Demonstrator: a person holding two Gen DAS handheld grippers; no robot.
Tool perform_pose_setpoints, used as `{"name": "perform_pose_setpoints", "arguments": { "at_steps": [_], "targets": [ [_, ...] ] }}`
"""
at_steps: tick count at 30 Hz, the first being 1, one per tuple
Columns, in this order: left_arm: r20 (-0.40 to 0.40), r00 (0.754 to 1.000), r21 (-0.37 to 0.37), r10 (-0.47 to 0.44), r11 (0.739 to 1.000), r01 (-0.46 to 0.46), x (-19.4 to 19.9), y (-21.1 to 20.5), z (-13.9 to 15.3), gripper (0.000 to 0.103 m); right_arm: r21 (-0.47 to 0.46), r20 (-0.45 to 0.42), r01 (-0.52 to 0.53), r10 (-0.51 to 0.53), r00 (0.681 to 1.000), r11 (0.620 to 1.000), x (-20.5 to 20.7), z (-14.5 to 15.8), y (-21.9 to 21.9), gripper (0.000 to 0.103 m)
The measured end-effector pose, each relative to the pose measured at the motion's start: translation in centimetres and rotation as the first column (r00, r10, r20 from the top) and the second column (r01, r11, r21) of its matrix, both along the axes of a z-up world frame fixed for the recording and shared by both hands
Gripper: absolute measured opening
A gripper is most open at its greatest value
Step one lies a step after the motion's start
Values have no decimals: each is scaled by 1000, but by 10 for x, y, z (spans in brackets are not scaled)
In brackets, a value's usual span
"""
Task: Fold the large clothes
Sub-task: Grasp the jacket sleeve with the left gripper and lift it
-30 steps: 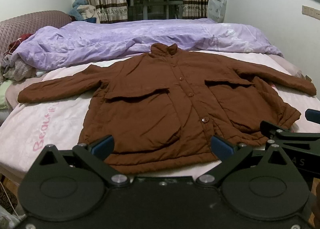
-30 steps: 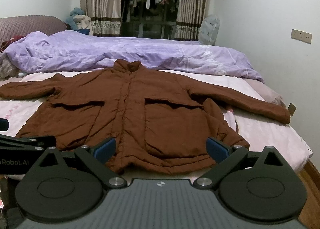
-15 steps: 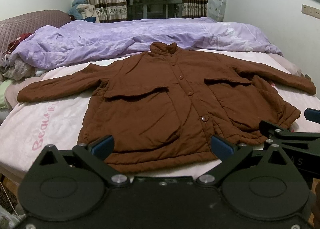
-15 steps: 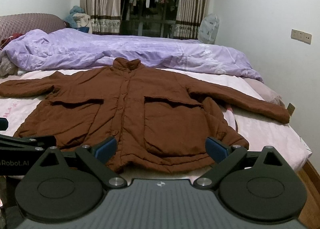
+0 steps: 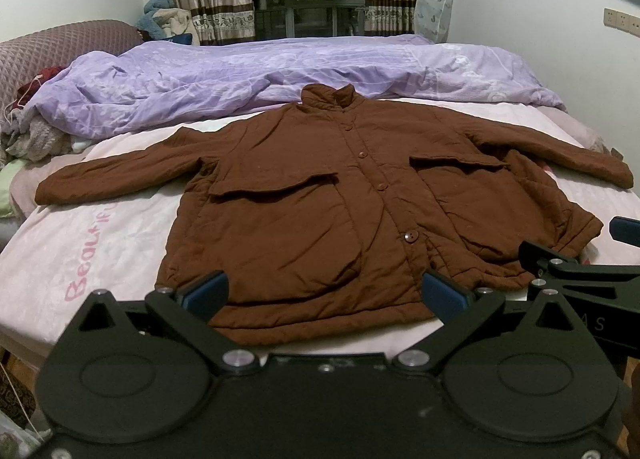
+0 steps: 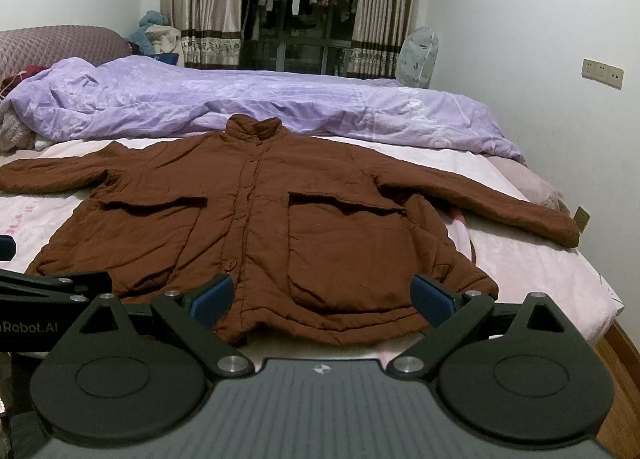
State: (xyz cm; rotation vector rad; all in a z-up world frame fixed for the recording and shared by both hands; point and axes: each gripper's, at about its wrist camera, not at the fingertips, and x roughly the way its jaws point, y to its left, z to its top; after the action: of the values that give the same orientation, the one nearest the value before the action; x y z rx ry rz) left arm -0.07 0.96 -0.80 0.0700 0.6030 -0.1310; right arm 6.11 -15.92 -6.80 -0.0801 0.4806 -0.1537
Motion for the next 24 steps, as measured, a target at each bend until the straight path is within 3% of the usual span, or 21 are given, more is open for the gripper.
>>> {"name": "perform_pose_setpoints", "arguments": {
  "at_steps": [4,6,10,12,15,17,18,20,22,24],
  "targets": [
    [10,1000,3,-9,1000,9,1,0,0,103,0,0,-2,2,1000,1000,0,0,0,103],
    [56,998,16,7,1000,-8,9,7,1,103,-1,17,-27,27,999,1000,1,0,-2,103],
    [102,982,7,162,987,-163,56,66,4,103,3,44,29,-29,999,1000,16,0,-27,103],
    [117,955,31,271,961,-276,91,115,1,103,-16,75,54,-53,996,998,23,-3,-46,103],
    [110,883,88,456,880,-466,157,207,-14,103,-35,63,111,-109,992,993,44,-12,-77,103],
    [48,845,63,533,843,-535,204,278,-28,103,-41,21,152,-151,988,988,66,-19,-96,103],
    [13,811,37,585,810,-585,223,308,-33,103,-38,-3,183,-184,983,982,78,-24,-107,103],
    [-38,752,-41,658,751,-659,257,365,-44,103,-19,-37,242,-242,969,970,93,-33,-121,103],
    [-130,684,-170,717,664,-728,284,418,-55,103,18,-57,263,-262,963,965,106,-41,-130,103],
    [-194,648,-291,736,588,-755,306,456,-67,103,49,-74,260,-256,964,964,117,-47,-136,103]
  ]
}}
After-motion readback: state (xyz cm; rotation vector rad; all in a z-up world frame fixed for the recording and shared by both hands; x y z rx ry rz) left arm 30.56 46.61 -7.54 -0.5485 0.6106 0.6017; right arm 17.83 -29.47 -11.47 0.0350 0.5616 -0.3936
